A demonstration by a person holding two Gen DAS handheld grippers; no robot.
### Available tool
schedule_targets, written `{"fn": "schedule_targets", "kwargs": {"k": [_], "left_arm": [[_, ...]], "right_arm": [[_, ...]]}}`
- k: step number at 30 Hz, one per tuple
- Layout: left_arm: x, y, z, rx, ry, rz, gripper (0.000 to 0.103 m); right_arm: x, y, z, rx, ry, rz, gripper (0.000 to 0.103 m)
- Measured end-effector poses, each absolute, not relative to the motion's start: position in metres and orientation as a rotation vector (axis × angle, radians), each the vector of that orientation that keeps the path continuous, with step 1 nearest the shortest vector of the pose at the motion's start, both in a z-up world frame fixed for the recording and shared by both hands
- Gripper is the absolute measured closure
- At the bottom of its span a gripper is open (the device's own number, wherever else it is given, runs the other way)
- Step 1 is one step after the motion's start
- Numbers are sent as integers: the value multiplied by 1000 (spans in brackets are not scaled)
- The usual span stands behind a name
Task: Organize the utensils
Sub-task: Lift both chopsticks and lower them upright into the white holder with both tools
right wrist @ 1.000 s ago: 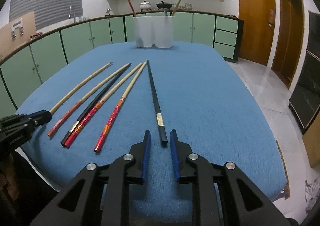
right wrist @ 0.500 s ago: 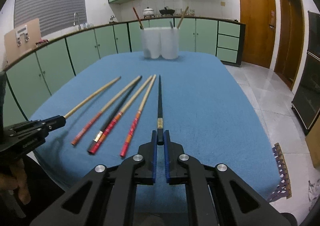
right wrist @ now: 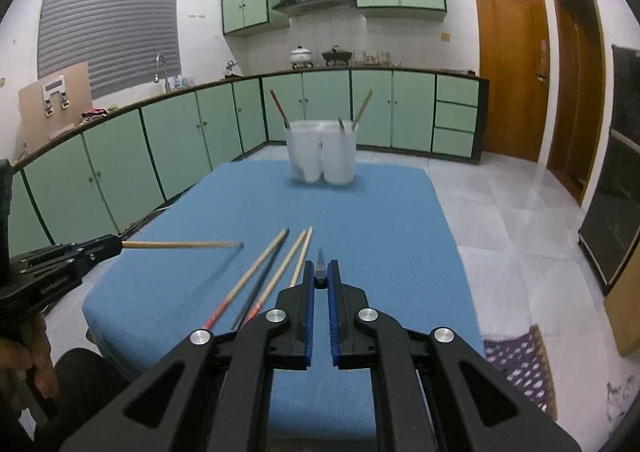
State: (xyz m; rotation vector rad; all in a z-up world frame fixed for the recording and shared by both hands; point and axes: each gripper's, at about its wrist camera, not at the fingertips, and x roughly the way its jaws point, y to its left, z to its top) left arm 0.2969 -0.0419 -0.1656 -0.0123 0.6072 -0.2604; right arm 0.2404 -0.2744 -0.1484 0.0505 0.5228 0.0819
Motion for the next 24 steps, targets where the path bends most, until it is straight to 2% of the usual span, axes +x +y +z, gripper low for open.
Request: {"fn": "schedule_targets", "kwargs": {"k": [8,24], "left_arm": [[320,-39,-129,-11,599,-298,97],[395,-49,-98,10,684,-371,97]], "right_arm": [[262,-271,-107,-17,506,110,97],[353,-274,-67,-46,639,194,97]]}}
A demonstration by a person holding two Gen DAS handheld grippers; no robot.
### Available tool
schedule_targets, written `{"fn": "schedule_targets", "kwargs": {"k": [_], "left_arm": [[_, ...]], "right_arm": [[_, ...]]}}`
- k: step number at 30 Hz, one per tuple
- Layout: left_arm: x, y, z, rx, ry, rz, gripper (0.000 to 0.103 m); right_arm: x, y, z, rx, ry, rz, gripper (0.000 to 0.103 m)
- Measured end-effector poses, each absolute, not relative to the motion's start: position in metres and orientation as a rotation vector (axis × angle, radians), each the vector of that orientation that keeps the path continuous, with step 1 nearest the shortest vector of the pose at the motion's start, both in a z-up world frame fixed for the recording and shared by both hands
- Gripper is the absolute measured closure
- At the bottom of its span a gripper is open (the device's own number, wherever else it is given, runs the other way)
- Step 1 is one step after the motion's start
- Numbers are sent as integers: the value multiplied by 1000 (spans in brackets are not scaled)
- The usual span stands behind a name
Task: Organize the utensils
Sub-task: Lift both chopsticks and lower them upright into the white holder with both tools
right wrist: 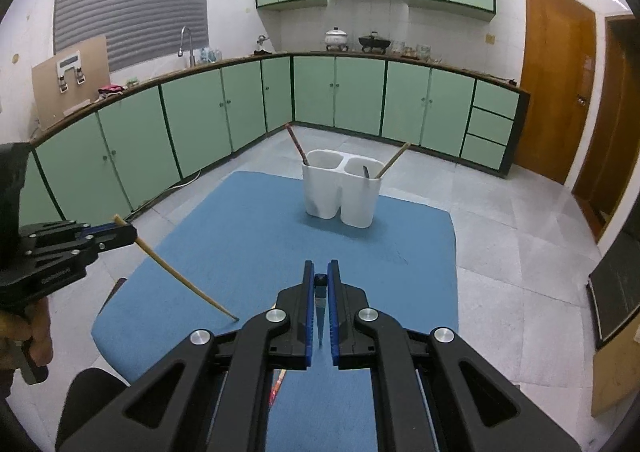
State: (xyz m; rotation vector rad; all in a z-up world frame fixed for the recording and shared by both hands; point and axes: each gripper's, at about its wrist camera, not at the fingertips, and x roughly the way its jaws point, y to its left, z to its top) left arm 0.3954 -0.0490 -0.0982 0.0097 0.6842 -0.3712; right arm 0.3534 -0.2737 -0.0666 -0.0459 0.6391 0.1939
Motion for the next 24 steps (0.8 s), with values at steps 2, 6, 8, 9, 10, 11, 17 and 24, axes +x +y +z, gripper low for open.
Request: {"fn": "schedule_targets", "kwargs": {"k": [2,6,8,9,10,11,17,24], "left_arm": [[402,-51,-89,28,667,-372,97],[413,-57,-67,55,631,-379,97],[419,-63,-53,69,610,-385,97],[422,-66,-44,75,594,-391,97],[424,-69,-38,81,580,-393,97],[427,-73,-29,88,564,-393,97],[449,-94,23,76,466,-407,97],[494,-121,53,23,396,-401,97]], "right_arm": [[359,-274,-60,-54,640,196,97],[369,-279,-43,-59,641,209,97],[375,-280,-30,-55,636,216,97],[377,-280,-23,-54,631,219,97],[380,-281,-14,-54,621,220,97],[384,-281,-8,-56,613,220,97],[423,-295,50,-6,544,208,97],[475,-300,93,8,463,166,97]]}}
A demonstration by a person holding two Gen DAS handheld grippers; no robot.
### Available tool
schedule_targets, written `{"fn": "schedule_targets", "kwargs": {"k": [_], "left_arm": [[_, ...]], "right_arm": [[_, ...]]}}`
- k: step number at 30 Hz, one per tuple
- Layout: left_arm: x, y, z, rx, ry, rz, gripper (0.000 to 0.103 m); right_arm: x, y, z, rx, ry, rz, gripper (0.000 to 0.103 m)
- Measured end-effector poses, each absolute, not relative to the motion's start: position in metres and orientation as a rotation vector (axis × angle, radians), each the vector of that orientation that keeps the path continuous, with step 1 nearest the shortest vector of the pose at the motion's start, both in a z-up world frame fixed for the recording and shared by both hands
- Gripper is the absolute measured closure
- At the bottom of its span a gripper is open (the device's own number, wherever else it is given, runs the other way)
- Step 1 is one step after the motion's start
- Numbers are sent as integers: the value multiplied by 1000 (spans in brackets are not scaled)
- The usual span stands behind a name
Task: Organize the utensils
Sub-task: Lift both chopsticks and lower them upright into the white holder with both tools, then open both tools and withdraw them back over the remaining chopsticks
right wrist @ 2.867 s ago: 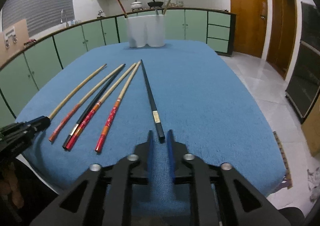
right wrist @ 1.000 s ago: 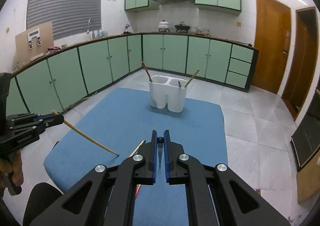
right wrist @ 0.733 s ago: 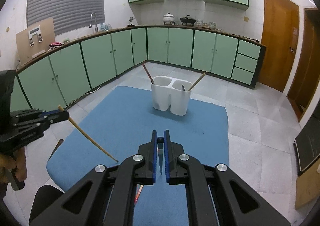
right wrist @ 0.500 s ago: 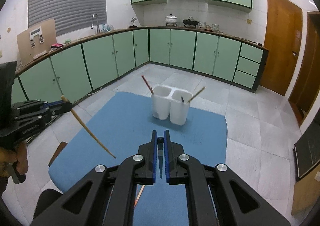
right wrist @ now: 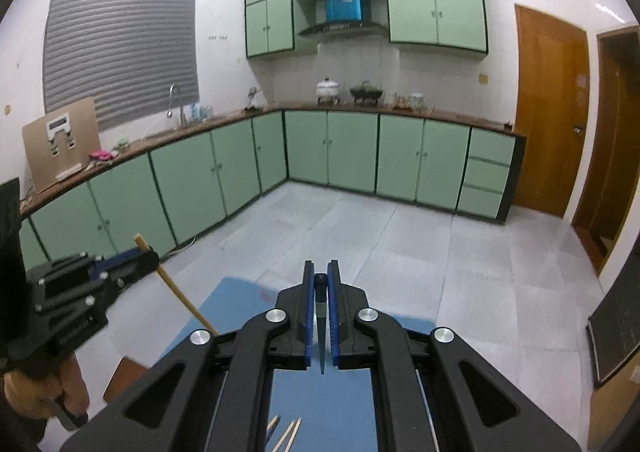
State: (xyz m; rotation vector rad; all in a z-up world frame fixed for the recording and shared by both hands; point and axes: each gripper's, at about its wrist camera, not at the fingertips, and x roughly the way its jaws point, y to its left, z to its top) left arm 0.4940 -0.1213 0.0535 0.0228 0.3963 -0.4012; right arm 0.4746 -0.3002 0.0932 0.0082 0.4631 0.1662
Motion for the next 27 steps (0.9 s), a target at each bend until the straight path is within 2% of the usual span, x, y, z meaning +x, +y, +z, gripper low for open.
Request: {"fn": "schedule_targets", "kwargs": {"k": [9,18,23,24,25,26,27], "left_arm": [[581,-159,52,36,322,-350,97],[661,-174,-22,39,389,-319,97],[666,-166,-60,61,452,-318,96],[663,-163,-64,60,459,-319,96],[659,-160,-65,61,461,-318,90],[655,-157,-65,63,460,-314,77],[649,-153,-62,63,449,-309,71]], "right_arm": [[562,-302,78,6,460,133,97],[640,-319,3,20,538,111,97],[652,-326,-37,45,603,120,96],[652,-327,-39,53,608,120,93],[649,-328,-40,58,604,118,80],[645,-329,-39,63,595,114,76],[639,-330,-36,67,585,109,74]]}}
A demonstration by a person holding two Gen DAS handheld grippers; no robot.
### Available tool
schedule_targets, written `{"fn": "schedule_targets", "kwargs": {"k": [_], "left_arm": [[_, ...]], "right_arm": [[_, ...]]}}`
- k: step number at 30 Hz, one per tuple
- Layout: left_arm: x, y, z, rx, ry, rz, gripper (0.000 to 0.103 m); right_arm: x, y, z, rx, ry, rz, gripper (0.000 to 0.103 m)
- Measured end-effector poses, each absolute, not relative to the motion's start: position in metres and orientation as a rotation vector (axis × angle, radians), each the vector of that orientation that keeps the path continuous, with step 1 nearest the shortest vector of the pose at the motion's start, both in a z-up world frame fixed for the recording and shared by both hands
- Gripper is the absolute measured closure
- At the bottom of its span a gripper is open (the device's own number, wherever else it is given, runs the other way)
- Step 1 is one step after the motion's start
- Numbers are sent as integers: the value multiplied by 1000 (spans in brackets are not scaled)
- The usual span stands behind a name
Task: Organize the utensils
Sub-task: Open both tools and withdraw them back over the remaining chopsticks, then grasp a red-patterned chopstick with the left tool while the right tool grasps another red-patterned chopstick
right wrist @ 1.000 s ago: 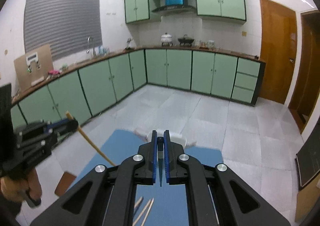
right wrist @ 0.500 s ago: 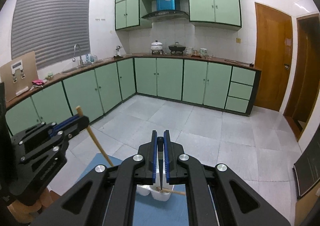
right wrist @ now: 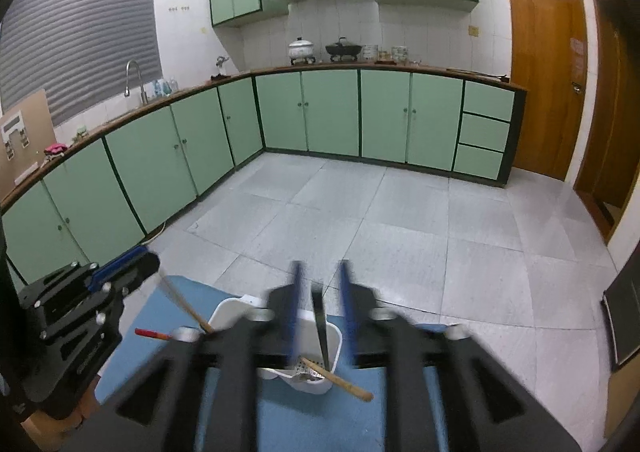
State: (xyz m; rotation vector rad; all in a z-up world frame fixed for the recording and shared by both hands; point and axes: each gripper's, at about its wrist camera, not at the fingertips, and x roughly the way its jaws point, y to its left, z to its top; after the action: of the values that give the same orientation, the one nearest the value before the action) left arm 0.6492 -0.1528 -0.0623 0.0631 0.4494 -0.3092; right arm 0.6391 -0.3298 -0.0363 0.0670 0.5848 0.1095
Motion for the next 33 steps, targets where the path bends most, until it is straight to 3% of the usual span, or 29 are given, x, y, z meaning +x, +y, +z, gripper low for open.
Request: {"fn": "schedule_targets", "kwargs": {"k": [1,9,11,14,25,33], "left_arm": [[647,-151,-59,65,442,-307,65],[590,-112,-16,66,392,-305,61],[569,-103,-14,70,384,-299,54],[527,-84,-22,76,382,-308,53],[368,-27,-135,35,495,-304,51],[295,-33,-226,39,599,-296,51]], "right_arm": [[634,-331,-33,73,581,112,74],[565,-339,7,74,487,121,72],[537,-340,13,80,450,132,67],[485,-338,7,71,409,142,67],[294,-286,-139,38,482,113,66],[229,-244,-244,95,602,84,66]]}}
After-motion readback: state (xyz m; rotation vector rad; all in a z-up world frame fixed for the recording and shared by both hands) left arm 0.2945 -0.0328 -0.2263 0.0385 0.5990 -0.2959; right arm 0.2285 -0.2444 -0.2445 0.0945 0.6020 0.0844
